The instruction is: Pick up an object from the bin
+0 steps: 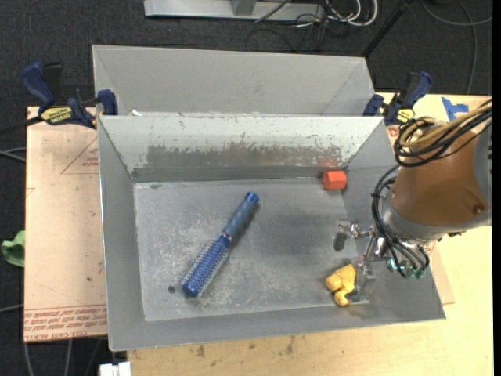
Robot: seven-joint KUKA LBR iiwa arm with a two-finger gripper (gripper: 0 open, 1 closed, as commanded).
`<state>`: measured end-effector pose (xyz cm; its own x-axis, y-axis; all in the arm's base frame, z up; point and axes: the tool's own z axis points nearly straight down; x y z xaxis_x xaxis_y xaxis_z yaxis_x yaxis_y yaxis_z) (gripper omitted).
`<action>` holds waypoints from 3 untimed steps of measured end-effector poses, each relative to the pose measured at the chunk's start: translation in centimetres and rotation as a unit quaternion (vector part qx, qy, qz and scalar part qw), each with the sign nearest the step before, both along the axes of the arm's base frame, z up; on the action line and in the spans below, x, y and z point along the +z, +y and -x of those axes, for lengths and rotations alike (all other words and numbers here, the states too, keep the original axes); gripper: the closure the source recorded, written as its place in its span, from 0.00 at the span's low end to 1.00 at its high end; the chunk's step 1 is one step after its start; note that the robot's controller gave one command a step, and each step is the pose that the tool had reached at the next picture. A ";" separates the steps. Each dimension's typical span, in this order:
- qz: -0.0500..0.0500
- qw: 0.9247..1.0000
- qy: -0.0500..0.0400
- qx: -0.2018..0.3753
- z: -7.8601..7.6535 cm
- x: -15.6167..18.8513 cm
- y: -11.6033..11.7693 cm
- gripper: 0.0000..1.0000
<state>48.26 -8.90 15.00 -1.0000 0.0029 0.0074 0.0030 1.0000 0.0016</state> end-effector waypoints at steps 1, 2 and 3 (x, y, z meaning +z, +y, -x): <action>0.001 0.998 -0.011 0.055 -0.1 -8.0 -5.7 0.00; 0.000 0.998 -0.005 0.059 0.2 -8.0 -5.5 1.00; 0.002 0.998 -0.012 0.059 -0.2 -7.8 -5.5 0.00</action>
Offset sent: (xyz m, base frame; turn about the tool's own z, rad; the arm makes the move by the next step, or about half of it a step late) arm -0.0034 -0.0557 -0.0800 -0.1166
